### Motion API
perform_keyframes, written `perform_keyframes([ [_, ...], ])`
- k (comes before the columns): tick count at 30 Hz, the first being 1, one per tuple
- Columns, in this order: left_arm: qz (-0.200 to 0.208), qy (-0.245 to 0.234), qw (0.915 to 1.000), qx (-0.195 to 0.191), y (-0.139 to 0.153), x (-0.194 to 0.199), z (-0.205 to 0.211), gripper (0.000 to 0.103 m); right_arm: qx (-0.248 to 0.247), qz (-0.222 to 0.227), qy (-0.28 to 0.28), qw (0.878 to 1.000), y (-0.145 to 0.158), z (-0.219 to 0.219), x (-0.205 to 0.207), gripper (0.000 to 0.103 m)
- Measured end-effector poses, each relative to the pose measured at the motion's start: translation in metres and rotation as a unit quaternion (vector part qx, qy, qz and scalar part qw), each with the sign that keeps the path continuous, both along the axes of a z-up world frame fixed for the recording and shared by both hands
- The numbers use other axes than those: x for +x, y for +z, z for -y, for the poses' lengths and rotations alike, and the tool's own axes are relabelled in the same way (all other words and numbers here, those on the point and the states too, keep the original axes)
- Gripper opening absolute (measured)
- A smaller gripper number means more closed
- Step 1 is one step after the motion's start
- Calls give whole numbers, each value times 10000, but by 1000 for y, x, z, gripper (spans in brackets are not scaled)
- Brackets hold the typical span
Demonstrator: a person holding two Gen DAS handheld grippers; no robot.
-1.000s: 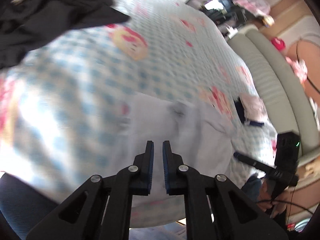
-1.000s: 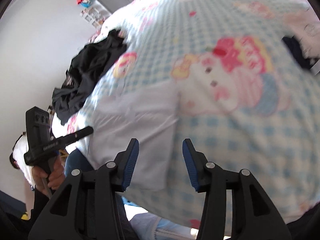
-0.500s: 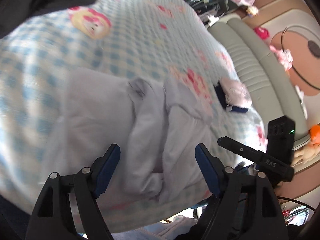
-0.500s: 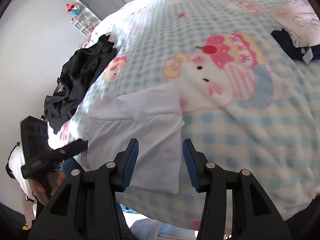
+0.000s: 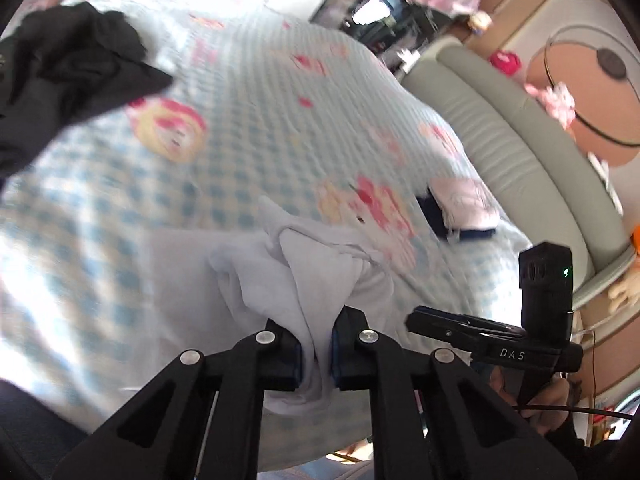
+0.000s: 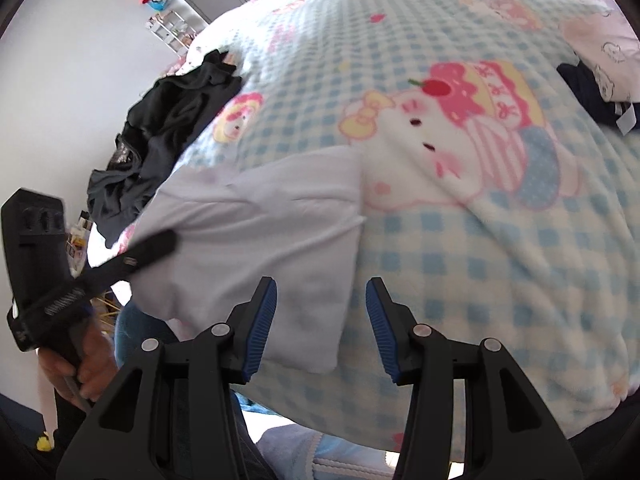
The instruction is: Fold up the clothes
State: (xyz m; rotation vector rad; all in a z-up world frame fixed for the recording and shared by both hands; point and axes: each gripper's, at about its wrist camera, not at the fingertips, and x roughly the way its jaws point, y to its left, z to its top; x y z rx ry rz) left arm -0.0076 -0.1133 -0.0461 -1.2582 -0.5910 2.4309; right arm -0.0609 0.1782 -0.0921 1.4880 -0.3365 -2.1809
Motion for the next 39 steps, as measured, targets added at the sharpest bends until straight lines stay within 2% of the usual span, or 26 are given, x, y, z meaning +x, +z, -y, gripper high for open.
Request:
perform_keyframes([
  [3,224,152,9996,41,-14,3,24,13,40,-38,123,9999,4,7,-2,48],
  [5,842,202,9962,0,-41,-4,35,17,107,-42,198,9997,3,13,-1,48],
  [7,1104,550,9915,-424,-54,-3,43,25,85,66,255,9996,-4,18,0,48],
  [8,1103,670,9909,-376,-55,0,46,30,82,118,291,9995,-6,21,-1,48],
  [10,1007,831,9914,12,-53,6,54,53,83,184,394,9990,-11,26,-1,48],
  [11,997,849,9913,135,-54,7,56,70,80,192,467,9987,-12,29,-1,48],
  [12,1053,811,9910,136,-57,5,55,73,76,200,540,9983,-13,31,-1,49],
  [15,1345,640,9887,-145,-76,-4,46,77,-9,313,642,9974,-21,36,-6,59],
  [17,1348,561,9893,-68,-81,-4,41,74,-45,526,681,9963,-35,42,-12,61],
  [18,1330,525,9897,-3,-82,-4,38,57,-1,655,743,9951,-45,46,-13,61],
  [19,1312,489,9901,63,-84,-4,36,45,118,748,819,9938,-54,51,-12,60],
  [20,1220,423,9916,41,-81,-3,31,32,188,715,865,9935,-58,55,-8,52],
  [21,1089,340,9935,-25,-74,-3,24,27,182,612,875,9941,-56,55,-3,43],
  [22,959,258,9950,-90,-68,-2,17,24,158,499,875,9948,-53,55,0,39],
  [23,828,175,9963,-156,-62,-2,10,23,134,386,875,9953,-50,55,4,31],
  [24,697,92,9973,-222,-55,-1,3,23,109,273,875,9957,-47,54,8,19],
  [28,171,-238,9984,-483,-30,1,-24,22,-5,-108,613,9981,-12,35,13,14],
  [30,-24,-469,9986,-238,-24,-1,-38,22,69,-470,485,9977,14,22,22,14],
  [32,-52,-669,9977,-7,-24,-5,-50,22,174,-731,295,9967,34,6,30,14],
  [35,232,-700,9973,17,-35,-16,-61,25,356,-647,-105,9972,32,-24,34,17],
  [37,637,-495,9967,-122,-49,-22,-58,29,594,-243,-318,9974,11,-46,32,19],
  [39,1080,-289,9933,-280,-63,-21,-47,56,896,160,-496,9946,-10,-61,33,20],
])
